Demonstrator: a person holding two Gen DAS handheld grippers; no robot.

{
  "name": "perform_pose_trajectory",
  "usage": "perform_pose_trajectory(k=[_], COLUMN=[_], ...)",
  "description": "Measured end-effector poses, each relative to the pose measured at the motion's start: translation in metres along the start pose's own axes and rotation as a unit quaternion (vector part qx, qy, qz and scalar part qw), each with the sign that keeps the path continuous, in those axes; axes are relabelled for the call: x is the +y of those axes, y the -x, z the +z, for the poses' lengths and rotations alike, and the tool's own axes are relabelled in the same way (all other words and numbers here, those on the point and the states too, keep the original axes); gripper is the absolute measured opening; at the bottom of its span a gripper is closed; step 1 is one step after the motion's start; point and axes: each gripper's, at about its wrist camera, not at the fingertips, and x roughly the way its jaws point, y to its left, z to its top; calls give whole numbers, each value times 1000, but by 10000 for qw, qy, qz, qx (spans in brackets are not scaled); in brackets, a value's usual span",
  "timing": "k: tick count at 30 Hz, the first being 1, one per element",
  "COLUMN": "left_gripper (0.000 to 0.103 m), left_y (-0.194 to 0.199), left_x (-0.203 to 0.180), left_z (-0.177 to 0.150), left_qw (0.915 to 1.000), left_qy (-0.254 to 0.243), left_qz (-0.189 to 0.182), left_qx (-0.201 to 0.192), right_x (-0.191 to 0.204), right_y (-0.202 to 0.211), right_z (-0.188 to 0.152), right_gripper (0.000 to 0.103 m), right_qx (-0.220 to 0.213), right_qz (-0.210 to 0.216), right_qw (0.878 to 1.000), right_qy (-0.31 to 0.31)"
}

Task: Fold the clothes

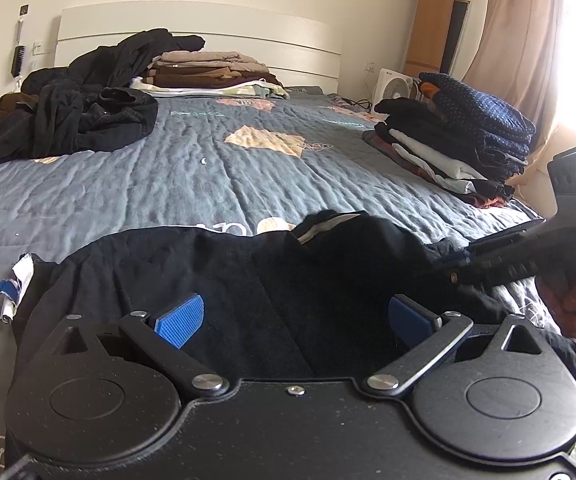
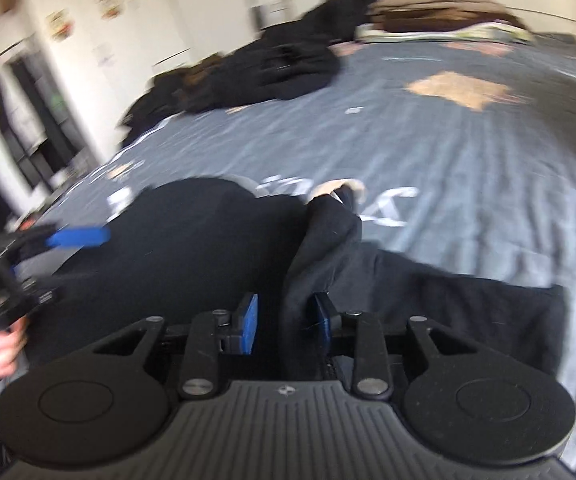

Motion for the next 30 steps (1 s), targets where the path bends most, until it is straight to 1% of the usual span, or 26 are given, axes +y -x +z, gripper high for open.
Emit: perform_pose_trajectory(k=[2, 4, 5, 7, 9, 10, 12, 13, 15, 16, 18, 20, 21, 22, 26, 30], left_gripper=[100, 100, 100, 100, 100, 100, 100, 100, 100, 100, 100, 100, 100, 100, 100, 100], left_y=[0, 0, 0, 0, 0, 0, 2, 2, 2, 2, 1, 1, 0, 0, -1, -1], left_x=[1, 2, 2, 3, 5, 5, 6, 6, 7, 7, 7, 8, 8, 8, 7, 8], left_z=[0, 1, 1, 1, 2, 2, 2, 2, 2, 2, 2, 2, 2, 1, 1, 1], left_qw=[10000, 10000, 10000, 10000, 10000, 10000, 9999, 9999, 9999, 9999, 9999, 9999, 9999, 9999, 10000, 10000], left_qy=[6, 20, 28, 43, 60, 73, 103, 110, 106, 107, 110, 112, 109, 102, 75, 64], left_qz=[-3, -1, 2, 10, 8, 6, -3, -6, -9, -11, -14, -17, -18, -20, -21, -13], left_qx=[-3, -3, 1, 13, 10, 4, -10, -14, -13, -10, -3, 4, 11, 18, 45, 47], right_x=[16, 29, 34, 40, 43, 42, 35, 28, 13, 4, -16, -32, -38, -41, -28, -6], right_y=[-4, -10, -13, -19, -22, -20, -9, -2, 11, 15, 18, 17, 15, 10, -17, -41], right_z=[0, -2, -4, -7, -8, -6, 2, 5, 10, 10, 8, 2, 0, -2, -5, -8], right_gripper=[33, 34, 37, 44, 48, 48, 50, 54, 59, 60, 61, 61, 61, 61, 63, 65], right_qx=[159, 370, 472, 673, 810, 743, 407, 173, -287, -441, -635, -699, -698, -654, -336, 24], right_qz=[289, 570, 667, 775, 904, 957, 991, 911, 585, 417, 101, -246, -377, -415, -124, 30], right_qw=[9990, 9968, 9956, 9937, 9918, 9920, 9940, 9956, 9978, 9980, 9969, 9950, 9938, 9934, 9969, 9991], right_qy=[287, 416, 452, 457, 396, 369, 231, 118, -83, -194, -444, -673, -773, -841, -696, -416])
